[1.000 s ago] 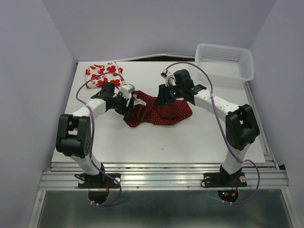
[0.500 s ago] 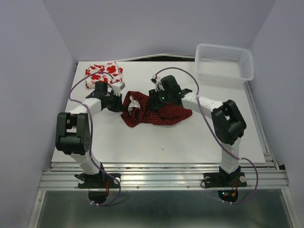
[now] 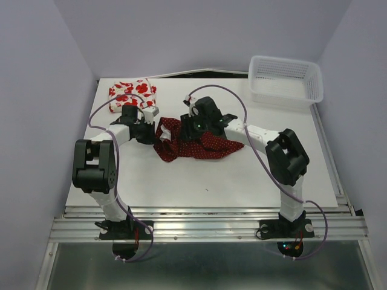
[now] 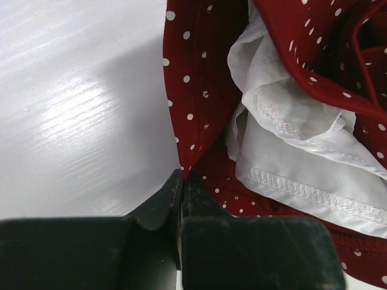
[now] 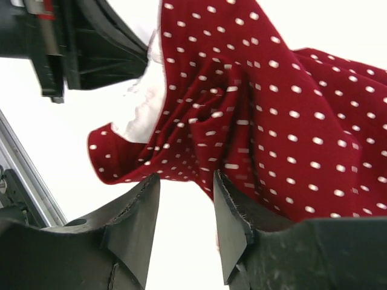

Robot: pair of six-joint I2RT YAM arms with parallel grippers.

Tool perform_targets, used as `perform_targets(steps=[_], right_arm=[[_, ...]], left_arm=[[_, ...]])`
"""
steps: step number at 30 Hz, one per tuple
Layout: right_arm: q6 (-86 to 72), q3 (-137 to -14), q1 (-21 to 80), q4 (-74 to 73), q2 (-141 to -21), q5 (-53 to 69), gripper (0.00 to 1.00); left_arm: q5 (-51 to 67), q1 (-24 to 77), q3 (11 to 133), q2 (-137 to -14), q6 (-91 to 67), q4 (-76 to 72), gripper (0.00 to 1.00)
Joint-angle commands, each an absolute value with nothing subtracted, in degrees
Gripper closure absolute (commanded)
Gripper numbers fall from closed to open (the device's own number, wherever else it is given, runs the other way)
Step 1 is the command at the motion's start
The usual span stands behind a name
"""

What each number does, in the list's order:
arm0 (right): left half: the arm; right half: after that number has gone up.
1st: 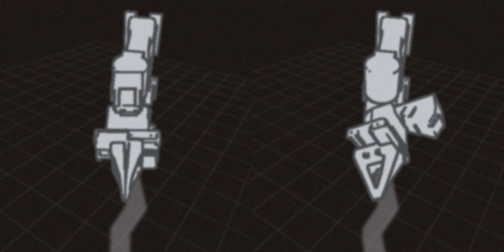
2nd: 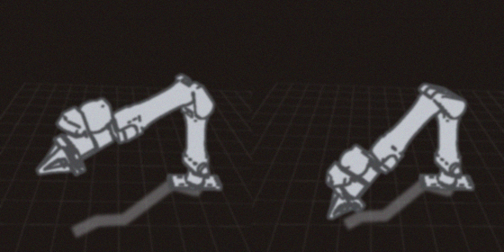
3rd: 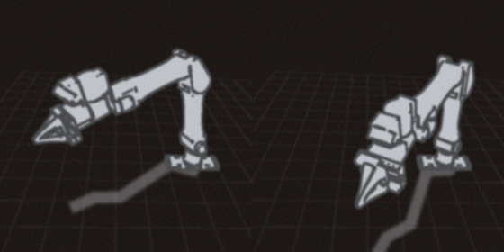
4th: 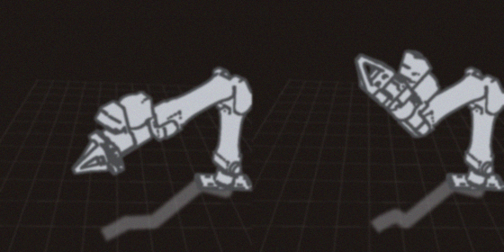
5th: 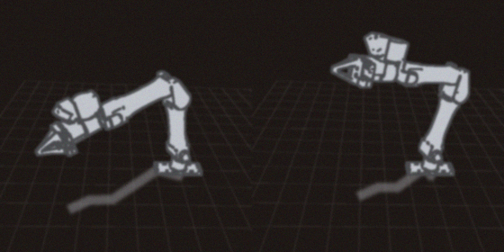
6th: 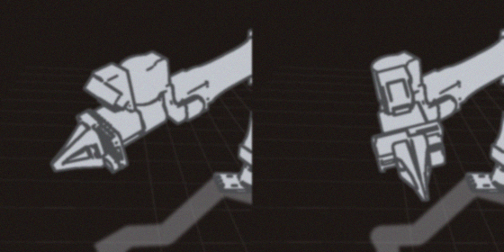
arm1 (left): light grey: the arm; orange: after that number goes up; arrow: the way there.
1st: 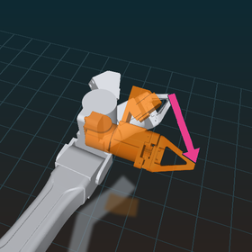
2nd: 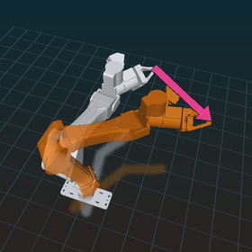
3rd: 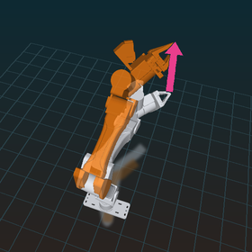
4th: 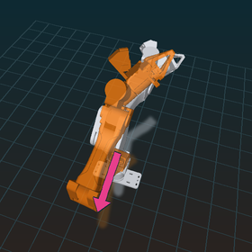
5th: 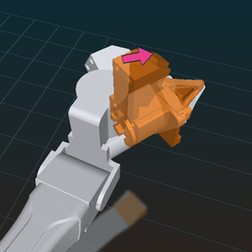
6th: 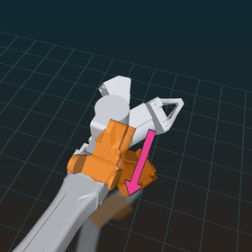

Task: Fold and stack the skirts
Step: Flatten the skirt out

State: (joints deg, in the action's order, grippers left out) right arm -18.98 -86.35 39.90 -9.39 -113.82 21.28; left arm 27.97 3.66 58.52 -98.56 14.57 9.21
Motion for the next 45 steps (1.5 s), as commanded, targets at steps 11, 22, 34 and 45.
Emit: perform_targets(steps=[11, 22, 34, 45], right_arm=[[-18.28, -96.41, 45.35, -10.28, -115.04, 8.79, 0.57], [-16.52, -98.62, 45.35, -15.02, -120.24, 9.05, 0.57], [-13.45, -91.5, 45.35, -17.66, -116.72, 11.25, 0.65], [-9.5, -89.99, 43.69, -18.1, -109.88, 7.65, 0.99]], left_arm=[[28.39, 3.34, 60.64, -97.65, 15.47, 9.84, 1.0], [27.95, 3.08, 60.29, -97.21, 16.26, 10.11, 1.0], [28.04, 2.02, 60.73, -97.47, 16.52, 10.46, 1.0], [27.34, 1.5, 63.54, -94.58, 16.96, 12.39, 1.0]])
